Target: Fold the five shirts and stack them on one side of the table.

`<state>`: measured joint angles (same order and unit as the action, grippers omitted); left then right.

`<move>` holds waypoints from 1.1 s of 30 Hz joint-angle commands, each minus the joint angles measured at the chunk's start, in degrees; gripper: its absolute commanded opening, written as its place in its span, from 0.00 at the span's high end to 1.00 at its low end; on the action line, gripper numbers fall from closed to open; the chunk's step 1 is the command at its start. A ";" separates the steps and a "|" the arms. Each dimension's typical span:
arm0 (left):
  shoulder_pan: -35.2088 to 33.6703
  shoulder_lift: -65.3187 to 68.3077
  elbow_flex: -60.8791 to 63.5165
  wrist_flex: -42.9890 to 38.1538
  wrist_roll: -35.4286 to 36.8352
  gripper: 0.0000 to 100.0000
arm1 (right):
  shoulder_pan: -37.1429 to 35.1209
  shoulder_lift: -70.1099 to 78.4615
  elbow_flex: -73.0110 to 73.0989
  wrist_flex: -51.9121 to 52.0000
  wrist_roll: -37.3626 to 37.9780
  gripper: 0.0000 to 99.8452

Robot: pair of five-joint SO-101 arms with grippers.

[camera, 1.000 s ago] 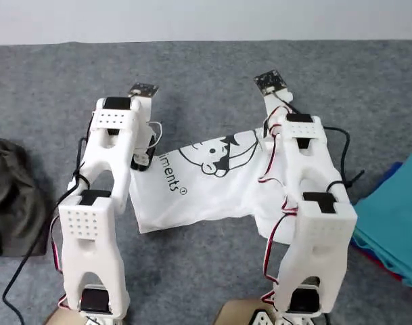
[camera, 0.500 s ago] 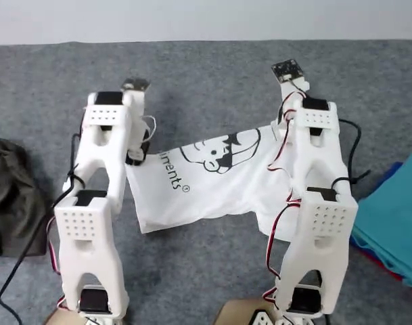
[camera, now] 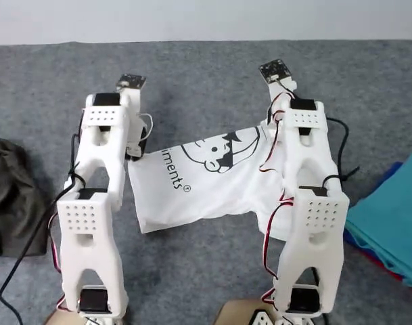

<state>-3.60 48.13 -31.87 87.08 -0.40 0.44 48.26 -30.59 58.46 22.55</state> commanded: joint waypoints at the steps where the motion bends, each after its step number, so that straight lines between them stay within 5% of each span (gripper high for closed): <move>1: -1.67 0.26 -2.59 -0.35 0.09 0.95 | 2.51 0.13 -3.96 -1.10 1.67 0.99; 15: -2.55 -0.62 -29.32 13.63 0.35 0.96 | -0.48 -7.34 -4.57 3.12 3.08 0.99; 26: 0.70 -14.33 -25.01 13.63 0.35 0.96 | -5.67 -19.47 -4.57 11.74 2.64 0.99; 33: 5.36 -22.07 -20.35 13.45 0.18 0.96 | -4.53 -31.34 -4.57 21.58 -6.07 0.99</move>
<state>0.00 31.34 -52.70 98.86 -0.40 -4.84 24.70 -32.00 75.96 19.03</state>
